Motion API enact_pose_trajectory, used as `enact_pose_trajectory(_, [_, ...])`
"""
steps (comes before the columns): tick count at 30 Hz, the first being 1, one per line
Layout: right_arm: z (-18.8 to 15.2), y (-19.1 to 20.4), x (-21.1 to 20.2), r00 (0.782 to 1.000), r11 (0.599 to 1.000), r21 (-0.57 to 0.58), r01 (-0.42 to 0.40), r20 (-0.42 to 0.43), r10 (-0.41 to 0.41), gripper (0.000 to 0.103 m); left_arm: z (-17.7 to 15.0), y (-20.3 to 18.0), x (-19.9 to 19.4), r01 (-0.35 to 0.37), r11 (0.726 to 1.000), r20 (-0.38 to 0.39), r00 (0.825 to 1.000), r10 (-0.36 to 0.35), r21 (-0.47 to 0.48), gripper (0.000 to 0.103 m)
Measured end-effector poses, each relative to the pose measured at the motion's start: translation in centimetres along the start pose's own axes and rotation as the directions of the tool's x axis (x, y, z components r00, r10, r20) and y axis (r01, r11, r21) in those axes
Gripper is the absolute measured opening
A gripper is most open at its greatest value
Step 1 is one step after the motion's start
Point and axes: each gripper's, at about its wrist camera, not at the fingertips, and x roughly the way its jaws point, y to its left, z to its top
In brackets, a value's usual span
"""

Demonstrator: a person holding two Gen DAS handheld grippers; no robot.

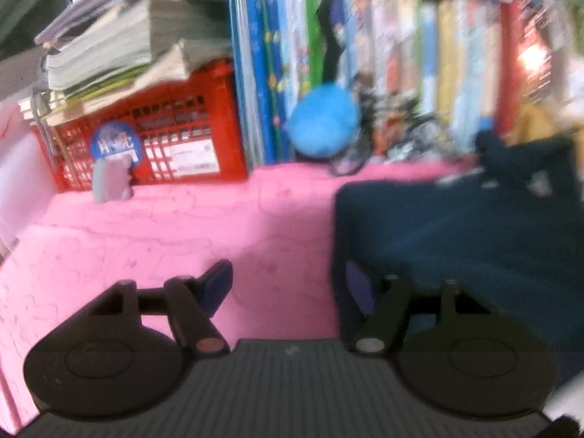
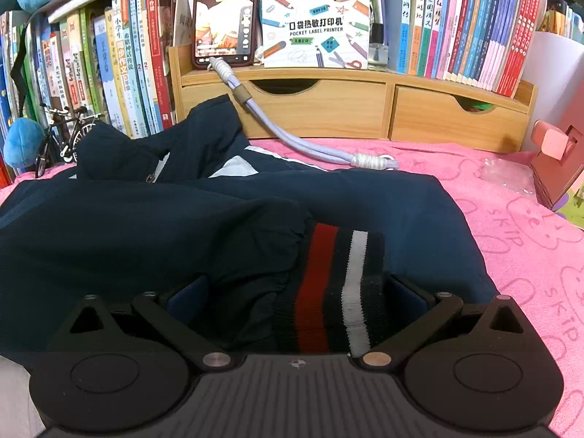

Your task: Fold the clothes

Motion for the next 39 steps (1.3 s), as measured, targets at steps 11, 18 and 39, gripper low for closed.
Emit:
enact_pose_trajectory(11, [-2.8,-1.1,-10.6,0.988,0.989,-0.095,-0.114,0.098,0.123,0.102,-7.8,-2.7,-15.4,0.228,0.960,0.136,0.958,-0.251,0.165,0.072])
enact_pose_trajectory(18, [-10.6,-0.5,-21.8,0.958,0.954,-0.265,-0.139,0.209,0.197,0.103,-14.8,-4.2,-23.2,0.292,0.932,0.180,0.926,-0.331,0.216,0.074])
enact_pose_trajectory(39, [-30.8,9.2,-31.6,0.934,0.741,-0.668,0.067,0.302,0.189,0.103,-26.4,-6.3,-29.0,0.243,0.896,0.161,0.933,-0.320,0.372,0.086])
